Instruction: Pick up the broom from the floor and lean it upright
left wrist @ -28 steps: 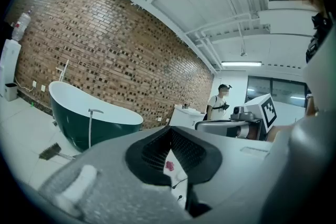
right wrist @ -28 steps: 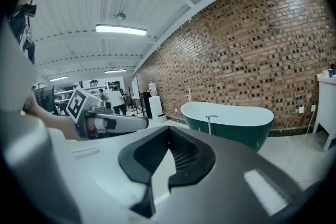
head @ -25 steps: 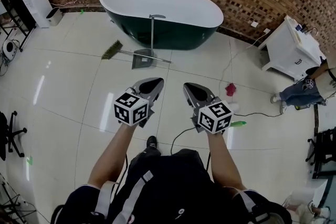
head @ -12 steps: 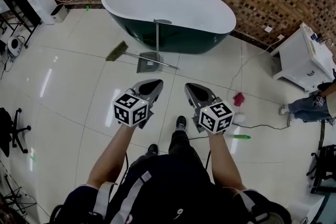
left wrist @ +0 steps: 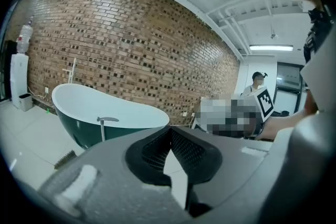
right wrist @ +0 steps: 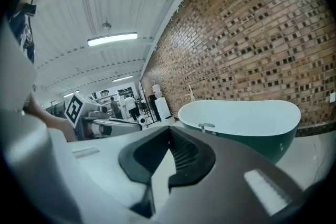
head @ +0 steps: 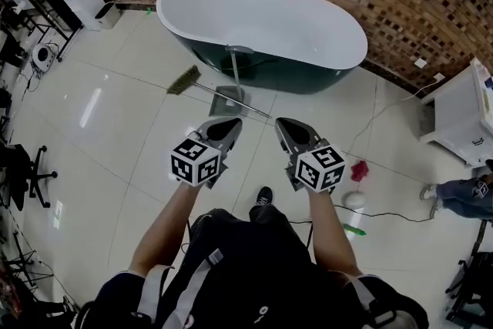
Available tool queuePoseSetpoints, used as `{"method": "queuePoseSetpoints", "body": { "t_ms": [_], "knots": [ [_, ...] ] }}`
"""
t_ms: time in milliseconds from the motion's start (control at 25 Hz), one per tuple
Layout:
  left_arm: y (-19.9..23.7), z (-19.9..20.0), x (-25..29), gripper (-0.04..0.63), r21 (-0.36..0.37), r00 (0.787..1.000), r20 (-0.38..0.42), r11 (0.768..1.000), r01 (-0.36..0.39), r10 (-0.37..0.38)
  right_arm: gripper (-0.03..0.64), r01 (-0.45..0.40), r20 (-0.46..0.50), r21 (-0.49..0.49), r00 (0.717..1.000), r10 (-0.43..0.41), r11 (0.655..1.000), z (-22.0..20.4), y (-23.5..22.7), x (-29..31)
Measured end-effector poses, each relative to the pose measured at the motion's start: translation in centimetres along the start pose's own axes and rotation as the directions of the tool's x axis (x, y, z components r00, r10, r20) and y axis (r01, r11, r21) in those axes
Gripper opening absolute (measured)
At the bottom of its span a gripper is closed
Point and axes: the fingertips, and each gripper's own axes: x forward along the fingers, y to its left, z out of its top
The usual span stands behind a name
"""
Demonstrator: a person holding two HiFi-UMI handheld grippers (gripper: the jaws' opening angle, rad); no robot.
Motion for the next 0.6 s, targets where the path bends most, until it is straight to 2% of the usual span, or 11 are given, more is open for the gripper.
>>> {"method": "queuePoseSetpoints", "body": {
  "t_ms": [160,320,480,600],
  "knots": [
    [1.2,0.5,2.3,0.000,0.010,0.999,-0.041,1.000,-0.016,0.016,0.003,-0.009,0.000,0.030,1.000,0.009,1.000,0.5,-2.5,1.0],
    [2.5,0.4,5.6,0.000,0.033,0.995,-0.096,0.999,0.007,-0.003,0.003,0.008,-0.003,0.054,1.000,-0.008,0.998,0.6,-5.3,2.0],
    [3.8,-0.5,9.9,0.000,0.056,0.985,-0.161,0.995,0.078,-0.068,0.003,0.062,-0.001,0.084,0.998,-0.062,0.995,0.2,-8.3,2.8],
    [5.1,-1.6,13.7,0.000,0.073,0.968,-0.210,0.986,0.152,-0.134,0.003,0.129,-0.005,0.101,0.992,-0.129,0.986,-0.4,-10.8,3.5]
  ]
}}
